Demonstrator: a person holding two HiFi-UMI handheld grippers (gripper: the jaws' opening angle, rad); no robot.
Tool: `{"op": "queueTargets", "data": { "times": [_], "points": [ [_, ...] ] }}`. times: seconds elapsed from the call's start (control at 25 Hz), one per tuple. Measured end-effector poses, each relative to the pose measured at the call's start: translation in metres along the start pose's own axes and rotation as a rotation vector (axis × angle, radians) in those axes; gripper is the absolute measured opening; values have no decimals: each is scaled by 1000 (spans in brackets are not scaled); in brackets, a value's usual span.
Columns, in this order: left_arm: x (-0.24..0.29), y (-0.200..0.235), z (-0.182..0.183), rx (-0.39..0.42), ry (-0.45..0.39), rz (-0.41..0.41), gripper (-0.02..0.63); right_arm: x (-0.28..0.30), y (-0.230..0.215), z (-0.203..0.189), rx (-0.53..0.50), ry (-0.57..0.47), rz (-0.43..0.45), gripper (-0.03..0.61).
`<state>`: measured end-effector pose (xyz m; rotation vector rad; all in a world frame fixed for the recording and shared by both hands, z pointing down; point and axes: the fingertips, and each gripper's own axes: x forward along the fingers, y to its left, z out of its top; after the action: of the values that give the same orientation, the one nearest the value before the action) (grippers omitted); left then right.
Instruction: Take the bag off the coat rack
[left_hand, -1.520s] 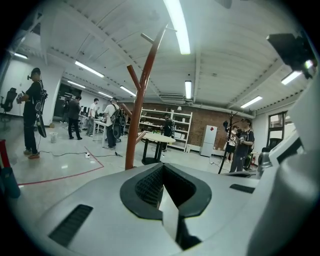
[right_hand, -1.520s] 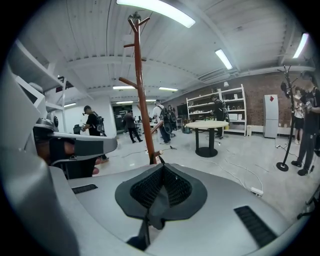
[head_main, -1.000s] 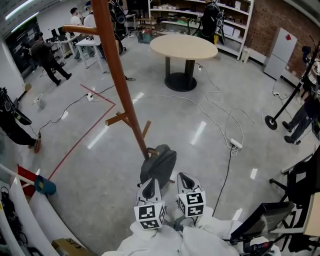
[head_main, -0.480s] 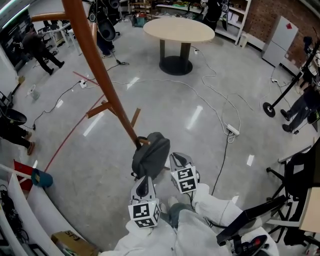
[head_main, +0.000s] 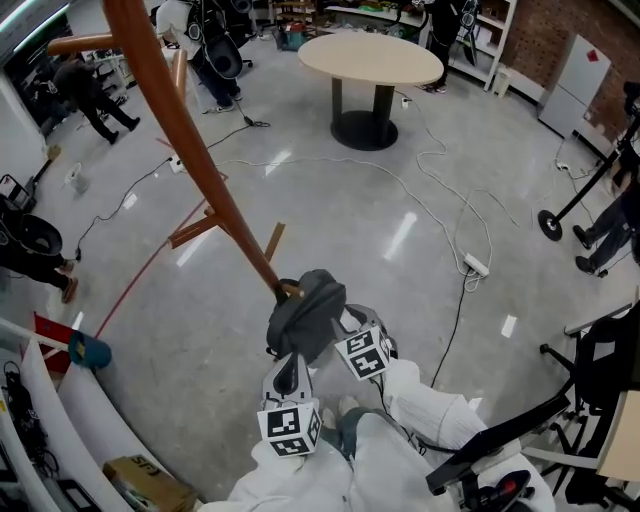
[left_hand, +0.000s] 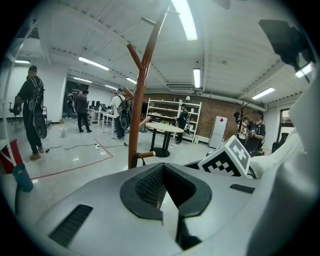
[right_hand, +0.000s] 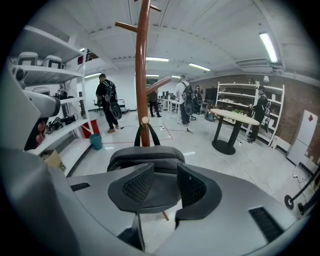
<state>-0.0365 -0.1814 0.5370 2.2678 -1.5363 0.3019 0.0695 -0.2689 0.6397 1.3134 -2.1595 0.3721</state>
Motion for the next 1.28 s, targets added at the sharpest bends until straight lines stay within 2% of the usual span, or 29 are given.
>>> {"op": "queueTargets", "data": {
  "times": [0.32, 0.56, 0.76, 0.92, 1.08, 1.28],
  "points": [
    [11, 11, -8, -3, 29, 49, 2, 44, -6, -25, -72, 128, 102, 196],
    [18, 25, -15, -8, 57, 82, 2, 70, -10, -33, -142, 154, 160, 233],
    [24, 33, -23, -14, 86, 95, 2, 90, -7, -34, -226, 161, 216, 294],
    [32, 38, -23, -14, 94, 103, 2, 102, -4, -28, -348, 158, 262, 328],
    [35, 44, -25, -18, 98, 122, 2, 109, 8, -18, -555, 138, 337, 364],
    [29, 51, -29, -44, 110, 162, 2, 120, 14, -9, -727, 167, 444, 370]
  ]
}}
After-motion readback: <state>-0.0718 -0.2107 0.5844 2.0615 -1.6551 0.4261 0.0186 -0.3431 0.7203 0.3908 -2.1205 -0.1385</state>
